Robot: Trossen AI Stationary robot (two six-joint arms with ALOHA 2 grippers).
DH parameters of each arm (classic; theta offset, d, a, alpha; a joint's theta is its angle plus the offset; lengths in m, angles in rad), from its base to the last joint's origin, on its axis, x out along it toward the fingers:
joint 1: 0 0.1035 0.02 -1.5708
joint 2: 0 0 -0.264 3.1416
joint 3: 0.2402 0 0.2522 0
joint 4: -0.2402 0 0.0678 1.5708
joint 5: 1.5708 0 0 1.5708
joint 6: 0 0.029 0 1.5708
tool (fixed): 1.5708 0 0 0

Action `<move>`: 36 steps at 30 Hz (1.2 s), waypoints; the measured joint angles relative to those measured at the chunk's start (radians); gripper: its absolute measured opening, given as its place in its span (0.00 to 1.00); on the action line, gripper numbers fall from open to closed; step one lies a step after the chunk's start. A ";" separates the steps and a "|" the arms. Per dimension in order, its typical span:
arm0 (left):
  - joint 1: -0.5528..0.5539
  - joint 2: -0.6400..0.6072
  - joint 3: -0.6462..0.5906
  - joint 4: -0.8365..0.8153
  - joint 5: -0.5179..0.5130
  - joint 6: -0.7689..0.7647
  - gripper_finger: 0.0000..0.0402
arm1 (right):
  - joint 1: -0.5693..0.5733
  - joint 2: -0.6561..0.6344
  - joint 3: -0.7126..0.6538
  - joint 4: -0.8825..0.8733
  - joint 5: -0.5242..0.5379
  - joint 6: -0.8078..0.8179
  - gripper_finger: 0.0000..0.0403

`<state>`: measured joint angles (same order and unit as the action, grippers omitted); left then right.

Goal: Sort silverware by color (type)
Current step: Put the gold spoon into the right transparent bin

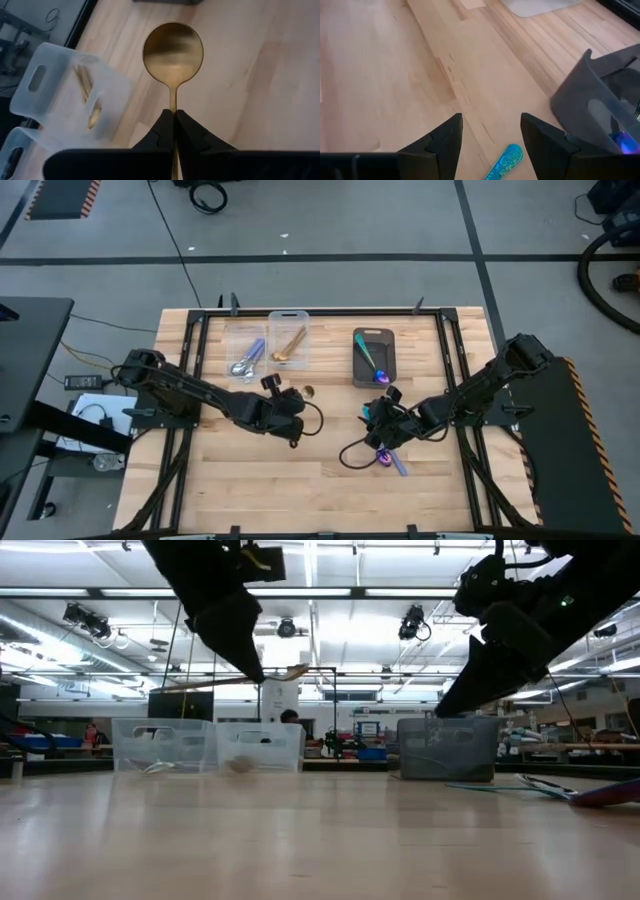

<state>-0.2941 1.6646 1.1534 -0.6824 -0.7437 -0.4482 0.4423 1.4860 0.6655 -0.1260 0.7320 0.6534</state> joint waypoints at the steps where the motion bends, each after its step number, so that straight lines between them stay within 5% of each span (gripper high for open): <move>1: 0.010 0.000 0.000 -0.004 0.000 0.013 0.02 | 0.002 0.000 0.000 0.004 0.001 -0.003 0.52; 23: 0.321 -0.093 0.000 0.061 -0.005 0.300 0.02 | 0.019 0.000 0.000 0.035 0.003 -0.010 0.52; 29: 0.478 -0.088 0.002 0.165 0.206 0.315 0.02 | 0.020 0.000 0.000 0.052 0.002 -0.025 0.52; 36: 0.661 -0.049 0.000 0.257 0.332 0.338 0.02 | 0.019 0.000 0.000 0.061 0.003 -0.029 0.52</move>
<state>0.3668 1.6154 1.1538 -0.4255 -0.4116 -0.1104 0.4618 1.4864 0.6659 -0.0650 0.7348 0.6247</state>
